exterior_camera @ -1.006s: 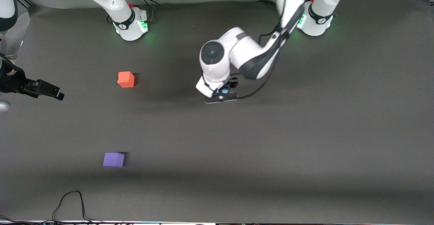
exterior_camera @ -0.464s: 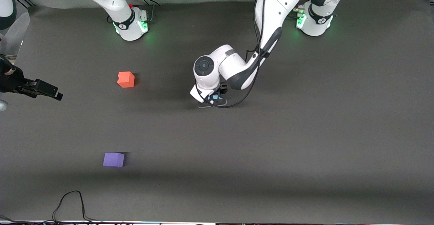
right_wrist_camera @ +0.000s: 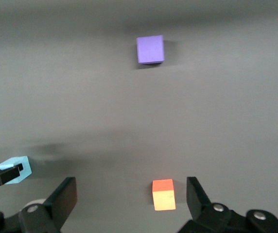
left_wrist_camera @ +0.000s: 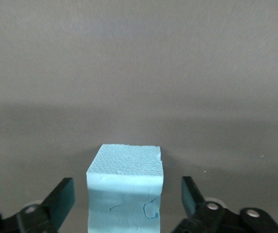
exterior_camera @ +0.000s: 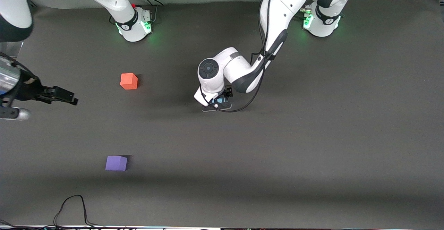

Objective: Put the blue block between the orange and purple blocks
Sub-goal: 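Set the blue block down while the right gripper reaches toward it, then lower the right gripper over the blue block while the left gripper withdraws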

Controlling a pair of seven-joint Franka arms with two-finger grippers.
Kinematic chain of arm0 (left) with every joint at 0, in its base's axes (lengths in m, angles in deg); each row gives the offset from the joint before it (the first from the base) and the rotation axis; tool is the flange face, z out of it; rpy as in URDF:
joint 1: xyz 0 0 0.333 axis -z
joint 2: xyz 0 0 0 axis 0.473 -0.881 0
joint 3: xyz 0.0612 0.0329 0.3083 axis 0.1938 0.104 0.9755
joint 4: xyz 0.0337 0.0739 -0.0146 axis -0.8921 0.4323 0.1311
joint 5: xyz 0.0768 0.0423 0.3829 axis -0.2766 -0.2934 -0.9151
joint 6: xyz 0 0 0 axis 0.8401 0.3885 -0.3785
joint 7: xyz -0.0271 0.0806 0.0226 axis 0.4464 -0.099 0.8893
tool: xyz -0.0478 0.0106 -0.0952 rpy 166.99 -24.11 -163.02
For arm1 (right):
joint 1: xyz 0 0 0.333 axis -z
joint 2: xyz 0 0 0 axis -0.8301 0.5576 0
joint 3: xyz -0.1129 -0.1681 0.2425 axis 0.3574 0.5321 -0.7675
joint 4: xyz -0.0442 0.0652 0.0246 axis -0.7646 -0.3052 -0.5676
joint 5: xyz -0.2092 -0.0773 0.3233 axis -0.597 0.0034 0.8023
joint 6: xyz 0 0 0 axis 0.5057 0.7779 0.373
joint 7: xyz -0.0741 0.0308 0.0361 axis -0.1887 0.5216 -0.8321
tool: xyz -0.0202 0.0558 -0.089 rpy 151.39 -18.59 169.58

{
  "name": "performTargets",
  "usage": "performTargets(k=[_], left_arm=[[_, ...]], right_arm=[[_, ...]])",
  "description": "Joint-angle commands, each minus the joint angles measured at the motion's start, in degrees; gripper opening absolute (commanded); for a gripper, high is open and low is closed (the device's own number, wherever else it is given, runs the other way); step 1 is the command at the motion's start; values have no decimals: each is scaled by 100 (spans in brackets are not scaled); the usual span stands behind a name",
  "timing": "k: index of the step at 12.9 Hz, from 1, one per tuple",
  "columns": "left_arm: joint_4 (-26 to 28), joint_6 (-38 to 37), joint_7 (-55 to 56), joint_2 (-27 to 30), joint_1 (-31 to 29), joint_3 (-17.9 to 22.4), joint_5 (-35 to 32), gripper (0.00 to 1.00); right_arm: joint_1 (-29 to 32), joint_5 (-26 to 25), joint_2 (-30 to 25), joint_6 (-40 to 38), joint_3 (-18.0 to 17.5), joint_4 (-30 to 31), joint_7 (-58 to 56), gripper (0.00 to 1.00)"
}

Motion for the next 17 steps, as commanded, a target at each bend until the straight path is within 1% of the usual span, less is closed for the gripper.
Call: performTargets(k=[1,3,5,7,8,9,11,13,14,15,17], left_arm=[[-27,-753,-83,709,-141,48,-73,100],[16,-1368,-800,1342,-597,4,250,100],[25,-1958,-1600,1694,-1290,13,594,100],[34,-2494,-2444,2011,-2186,13,778,100],[43,-2740,-2909,2152,-2678,13,797,100],[43,-3030,-3410,2223,-3100,22,797,100],[78,-3278,-4316,2337,-3805,66,640,100],[183,-3244,-4662,2451,-4097,92,-244,100],[201,-3261,-5011,2495,-4350,83,-336,100],[227,-3305,-5458,2644,-4596,83,-337,100],[577,-3349,-5621,3196,-4827,83,-337,100]], right_arm=[[-152,33,20,-88,26,-78,64,100],[-441,25,20,-70,26,-87,143,100],[-512,147,29,-61,9,-17,152,100],[-950,664,90,87,17,105,161,100],[-1213,840,229,471,17,228,317,100],[-1555,947,448,832,17,264,632,100],[-2363,826,905,1229,35,229,1291,100],[-3014,527,1485,1886,35,212,2055,100],[-3279,465,1801,2229,35,159,2442,100],[-3473,421,2126,2459,35,81,2559,100],[-3720,385,2593,2863,44,115,2743,100]])
